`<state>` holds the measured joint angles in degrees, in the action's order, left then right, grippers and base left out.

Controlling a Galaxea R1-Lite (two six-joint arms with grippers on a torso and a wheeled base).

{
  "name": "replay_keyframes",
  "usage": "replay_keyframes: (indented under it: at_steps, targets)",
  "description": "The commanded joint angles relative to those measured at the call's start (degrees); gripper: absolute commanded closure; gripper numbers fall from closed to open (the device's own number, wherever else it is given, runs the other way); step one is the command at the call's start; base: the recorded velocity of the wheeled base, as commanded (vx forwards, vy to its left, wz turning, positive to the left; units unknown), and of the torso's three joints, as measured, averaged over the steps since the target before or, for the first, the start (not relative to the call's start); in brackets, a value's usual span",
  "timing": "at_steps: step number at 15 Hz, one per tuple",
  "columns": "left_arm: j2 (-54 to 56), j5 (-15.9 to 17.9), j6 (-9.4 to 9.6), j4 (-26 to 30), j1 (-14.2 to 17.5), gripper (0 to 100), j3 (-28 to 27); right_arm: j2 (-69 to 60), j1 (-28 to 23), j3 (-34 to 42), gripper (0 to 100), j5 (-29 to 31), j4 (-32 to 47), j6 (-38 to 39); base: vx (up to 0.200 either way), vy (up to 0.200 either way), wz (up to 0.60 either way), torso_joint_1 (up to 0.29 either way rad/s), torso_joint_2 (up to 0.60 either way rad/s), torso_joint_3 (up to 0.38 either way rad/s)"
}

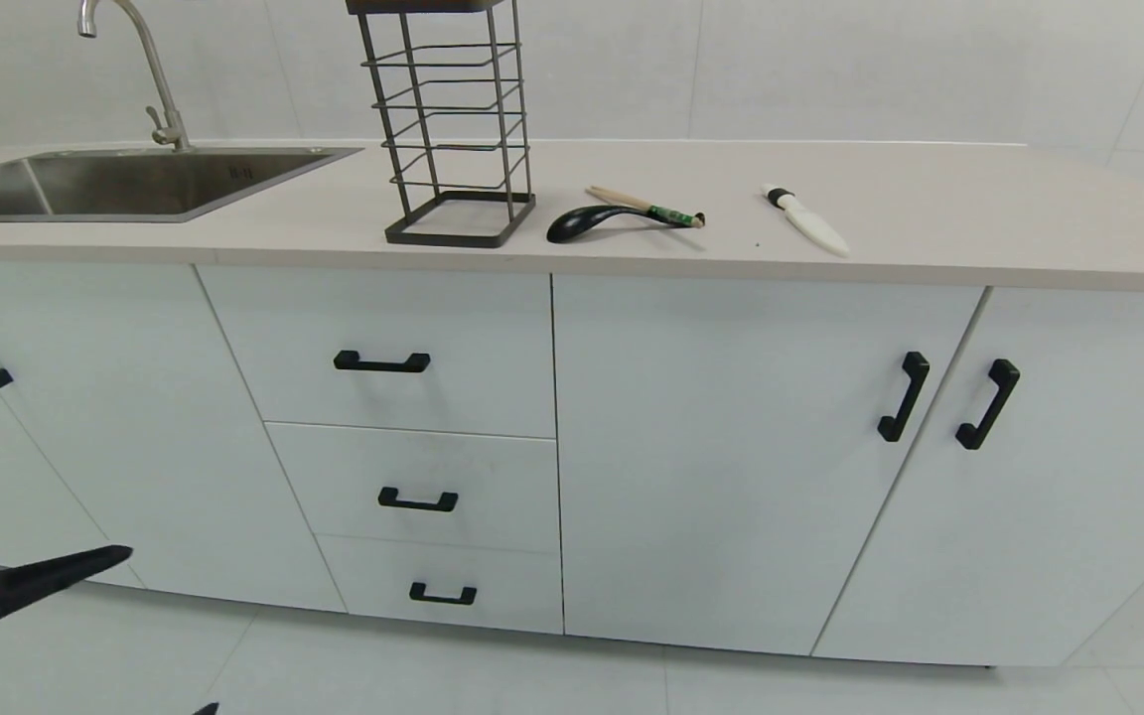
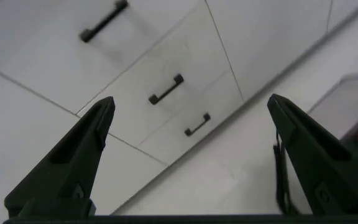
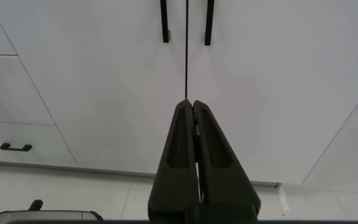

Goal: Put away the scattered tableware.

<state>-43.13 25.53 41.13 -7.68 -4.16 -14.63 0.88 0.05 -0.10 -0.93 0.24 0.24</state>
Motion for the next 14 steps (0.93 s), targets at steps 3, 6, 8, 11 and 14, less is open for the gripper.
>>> replay_keyframes:
  at_steps: [3, 6, 8, 11, 14]
  targets:
    - [-15.76, -1.18, 17.58, -0.05, -1.20, 0, 0.48, 0.09, 0.04, 0.01, 100, -0.04, 0.02, 0.02, 0.000, 0.000, 0.00, 0.000, 0.00, 0.000]
    - [-20.33, -3.03, 18.72, -0.23, -1.29, 0, -0.31, 0.09, 0.04, 0.01, 100, -0.04, 0.02, 0.02, 0.000, 0.000, 0.00, 0.000, 0.00, 0.000]
    - [-23.14, -3.91, 20.39, -0.14, -1.20, 0, -2.69, 0.09, 0.04, 0.01, 100, -0.04, 0.02, 0.02, 0.000, 0.000, 0.00, 0.000, 0.00, 0.000]
    - [-28.85, -5.66, 21.71, -0.05, -2.52, 0, -6.11, 0.09, 0.04, 0.01, 100, -0.04, 0.02, 0.02, 0.000, 0.000, 0.00, 0.000, 0.00, 0.000]
    - [-37.73, -11.29, 28.04, -1.37, -4.02, 0, -7.70, 0.09, 0.04, 0.01, 100, -0.04, 0.02, 0.02, 0.000, 0.000, 0.00, 0.000, 0.00, 0.000]
